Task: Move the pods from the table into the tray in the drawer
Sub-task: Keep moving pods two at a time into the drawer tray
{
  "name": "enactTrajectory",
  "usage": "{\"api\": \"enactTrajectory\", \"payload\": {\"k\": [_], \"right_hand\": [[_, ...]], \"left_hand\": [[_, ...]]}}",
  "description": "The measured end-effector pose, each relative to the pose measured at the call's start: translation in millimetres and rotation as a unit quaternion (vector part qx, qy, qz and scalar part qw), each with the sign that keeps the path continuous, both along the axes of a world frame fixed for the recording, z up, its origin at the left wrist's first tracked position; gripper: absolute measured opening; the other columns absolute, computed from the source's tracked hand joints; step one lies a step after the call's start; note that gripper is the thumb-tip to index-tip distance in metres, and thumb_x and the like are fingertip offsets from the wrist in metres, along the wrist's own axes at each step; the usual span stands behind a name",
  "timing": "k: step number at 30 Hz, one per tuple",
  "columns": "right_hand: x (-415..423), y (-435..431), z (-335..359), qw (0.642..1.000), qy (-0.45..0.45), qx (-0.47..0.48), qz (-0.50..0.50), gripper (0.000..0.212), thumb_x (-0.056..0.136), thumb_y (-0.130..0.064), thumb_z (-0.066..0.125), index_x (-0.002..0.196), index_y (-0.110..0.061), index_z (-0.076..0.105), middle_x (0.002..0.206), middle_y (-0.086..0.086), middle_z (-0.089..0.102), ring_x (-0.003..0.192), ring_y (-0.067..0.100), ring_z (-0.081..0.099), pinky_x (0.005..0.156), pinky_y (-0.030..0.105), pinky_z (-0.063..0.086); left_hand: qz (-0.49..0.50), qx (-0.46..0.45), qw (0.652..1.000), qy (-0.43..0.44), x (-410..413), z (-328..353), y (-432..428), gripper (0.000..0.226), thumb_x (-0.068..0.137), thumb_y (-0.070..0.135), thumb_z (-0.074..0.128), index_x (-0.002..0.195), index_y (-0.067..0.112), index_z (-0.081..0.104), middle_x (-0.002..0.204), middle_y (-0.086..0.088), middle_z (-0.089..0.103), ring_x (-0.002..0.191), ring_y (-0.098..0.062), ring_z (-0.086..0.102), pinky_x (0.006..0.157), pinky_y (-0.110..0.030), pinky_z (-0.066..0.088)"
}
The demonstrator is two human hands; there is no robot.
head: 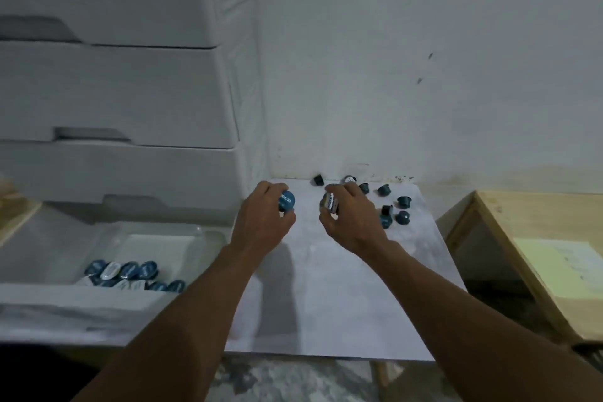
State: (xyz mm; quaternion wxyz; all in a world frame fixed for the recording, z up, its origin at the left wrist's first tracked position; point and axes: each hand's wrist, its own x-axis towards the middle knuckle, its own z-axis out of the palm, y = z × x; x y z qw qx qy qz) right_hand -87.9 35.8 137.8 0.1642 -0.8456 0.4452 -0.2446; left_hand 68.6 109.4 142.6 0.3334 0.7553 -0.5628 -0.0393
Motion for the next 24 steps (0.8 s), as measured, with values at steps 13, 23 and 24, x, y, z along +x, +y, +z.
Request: {"api": "enactTrajectory", "payload": {"k": [13, 23, 24], "right_hand": [[153, 138, 1, 0.993, -0.03, 0.007, 0.118, 0.032, 0.086, -0.018, 0.061, 0.117, -0.012, 0.057, 0.11, 0.014, 0.052, 0.091, 0.029, 0.057, 0.077, 0.029, 0.045], [237, 108, -35, 0.982, 0.047, 0.037, 0.178, 0.038, 0.086, -0.023, 0.062, 0.122, -0.012, 0.054, 0.114, 0.011, 0.056, 0.101, 0.027, 0.055, 0.084, 0.029, 0.041], [244, 104, -42, 0.98, 0.054, 0.045, 0.186, 0.037, 0.086, -0.023, 0.062, 0.122, -0.013, 0.055, 0.115, 0.011, 0.057, 0.101, 0.027, 0.055, 0.083, 0.029, 0.041]], "left_hand": [[0.059, 0.068, 0.996, -0.013, 143, 6, 155, 0.045, 0.085, 0.02, 0.066, 0.129, 0.015, 0.053, 0.124, -0.01, 0.052, 0.109, -0.023, 0.054, 0.09, -0.024, 0.037], [0.086, 0.16, 0.983, -0.024, 215, -12, 143, 0.045, 0.082, 0.018, 0.07, 0.124, 0.018, 0.055, 0.12, -0.007, 0.058, 0.105, -0.021, 0.056, 0.089, -0.027, 0.041], [0.083, 0.18, 0.98, -0.02, 221, -16, 139, 0.046, 0.081, 0.017, 0.071, 0.124, 0.018, 0.055, 0.119, -0.007, 0.059, 0.105, -0.022, 0.057, 0.089, -0.027, 0.042]]}}
